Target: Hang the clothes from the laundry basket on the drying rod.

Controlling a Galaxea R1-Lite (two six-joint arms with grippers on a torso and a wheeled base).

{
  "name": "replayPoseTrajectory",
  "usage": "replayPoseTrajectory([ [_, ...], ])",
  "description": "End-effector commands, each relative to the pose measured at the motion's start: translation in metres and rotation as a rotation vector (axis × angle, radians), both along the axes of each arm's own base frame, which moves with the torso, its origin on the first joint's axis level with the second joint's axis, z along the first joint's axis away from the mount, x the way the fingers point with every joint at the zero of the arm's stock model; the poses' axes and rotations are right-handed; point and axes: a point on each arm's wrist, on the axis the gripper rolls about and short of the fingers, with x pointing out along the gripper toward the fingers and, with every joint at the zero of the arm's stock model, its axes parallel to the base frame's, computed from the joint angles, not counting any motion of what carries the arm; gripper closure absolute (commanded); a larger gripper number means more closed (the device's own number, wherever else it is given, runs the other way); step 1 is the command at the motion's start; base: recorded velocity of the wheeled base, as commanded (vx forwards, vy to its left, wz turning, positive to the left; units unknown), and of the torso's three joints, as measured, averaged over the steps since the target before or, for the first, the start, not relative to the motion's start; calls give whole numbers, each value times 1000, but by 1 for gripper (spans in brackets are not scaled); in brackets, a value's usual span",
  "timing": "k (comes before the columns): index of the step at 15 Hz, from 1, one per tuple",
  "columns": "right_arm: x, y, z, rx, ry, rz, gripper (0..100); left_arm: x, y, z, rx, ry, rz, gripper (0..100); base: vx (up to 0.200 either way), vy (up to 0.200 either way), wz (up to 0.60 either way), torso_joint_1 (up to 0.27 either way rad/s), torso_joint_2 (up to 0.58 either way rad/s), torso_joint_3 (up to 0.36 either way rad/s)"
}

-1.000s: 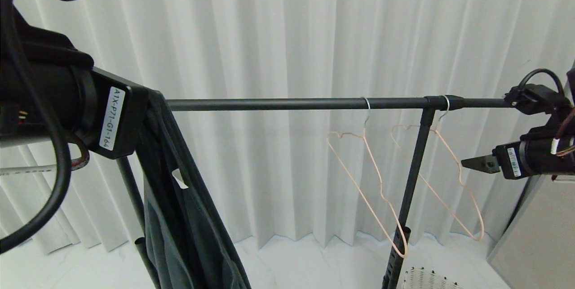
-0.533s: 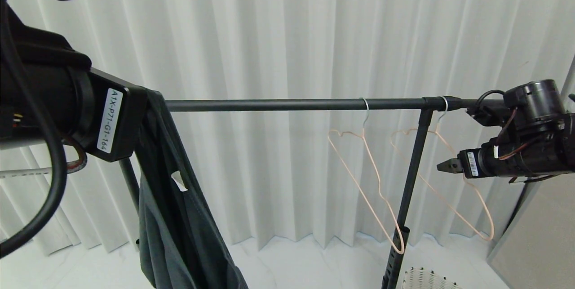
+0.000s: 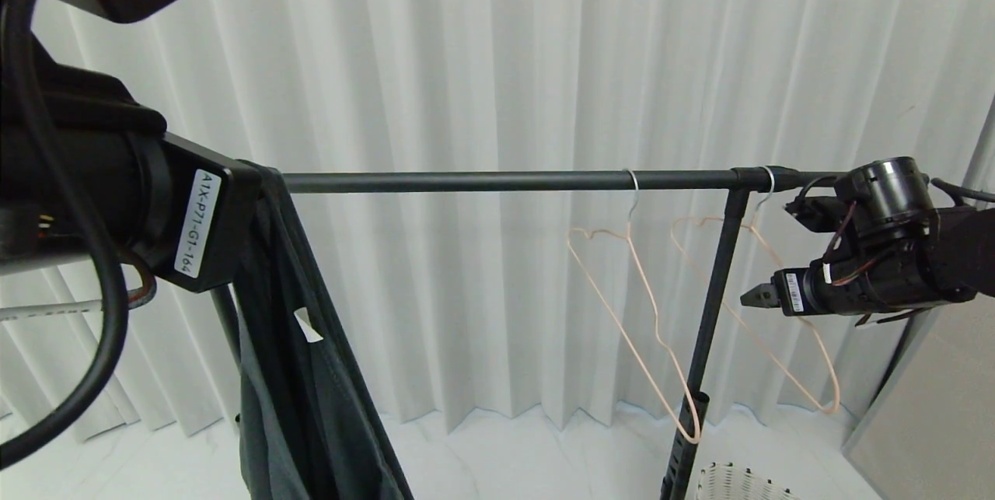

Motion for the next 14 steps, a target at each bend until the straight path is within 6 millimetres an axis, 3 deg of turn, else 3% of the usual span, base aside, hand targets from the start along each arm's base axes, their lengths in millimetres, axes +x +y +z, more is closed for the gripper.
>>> replayPoseTrajectory([
  [1, 1, 2, -2, -1, 8, 4, 0, 0, -1, -1, 5, 2, 2, 100, 0, 0, 0, 0, 0, 0],
  [3, 2, 2, -5, -14, 13, -10, 0, 0, 0, -1, 3, 0, 2, 100, 0, 0, 0, 0, 0, 0],
  [4, 3, 1, -6, -21, 17, -16, 100, 0, 0, -1, 3, 0, 2, 100, 0, 0, 0, 0, 0, 0],
  [14, -8, -1, 11, 3, -35, -32, 100, -2, 2, 2, -5, -9, 6, 100, 0, 0, 0, 0, 0, 0],
])
